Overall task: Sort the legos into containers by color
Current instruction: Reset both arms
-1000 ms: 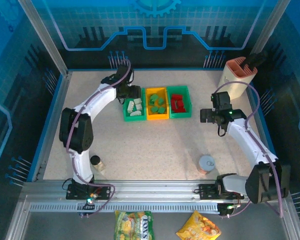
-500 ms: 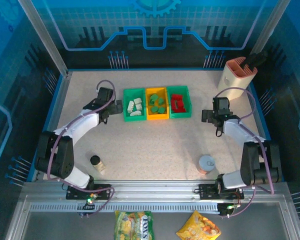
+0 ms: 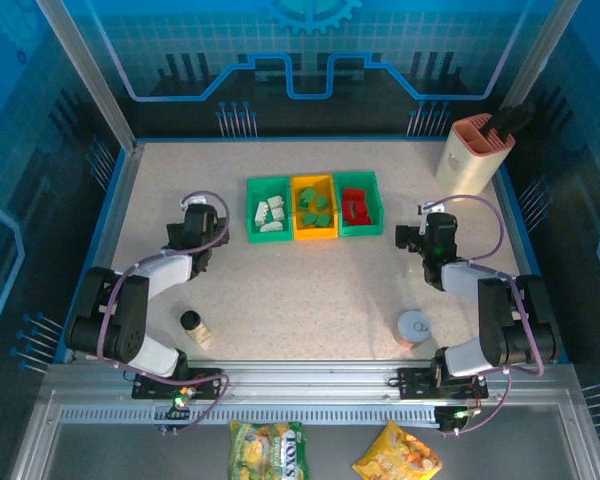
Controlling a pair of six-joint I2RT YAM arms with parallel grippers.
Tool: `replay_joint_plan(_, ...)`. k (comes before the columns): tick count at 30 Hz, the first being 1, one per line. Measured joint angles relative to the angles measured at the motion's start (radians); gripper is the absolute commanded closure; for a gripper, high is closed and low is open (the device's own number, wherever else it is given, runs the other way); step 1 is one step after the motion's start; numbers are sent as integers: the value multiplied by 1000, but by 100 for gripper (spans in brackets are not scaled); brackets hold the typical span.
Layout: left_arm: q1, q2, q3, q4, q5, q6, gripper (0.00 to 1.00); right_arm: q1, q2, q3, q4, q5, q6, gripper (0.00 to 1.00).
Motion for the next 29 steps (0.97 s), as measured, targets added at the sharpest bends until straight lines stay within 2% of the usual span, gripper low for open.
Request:
replay_joint_plan(7, 81, 18, -107, 275, 177, 69, 1, 0, 60, -139, 330, -93, -48, 1)
replay_joint_plan(10, 122, 18, -149, 364, 272, 72, 1, 2, 85, -141, 352, -111, -61, 0)
replay_joint_plan(14, 131, 40, -213, 507, 372, 79, 1, 8, 86, -124, 370, -111, -68, 0)
replay_joint_plan(18, 131, 54, -224, 546, 406, 79, 1, 8, 86, -121, 378, -111, -72, 0)
replay_joint_plan(29, 130, 54, -224, 597, 412, 80, 1, 15, 86, -121, 379, -108, -77, 0)
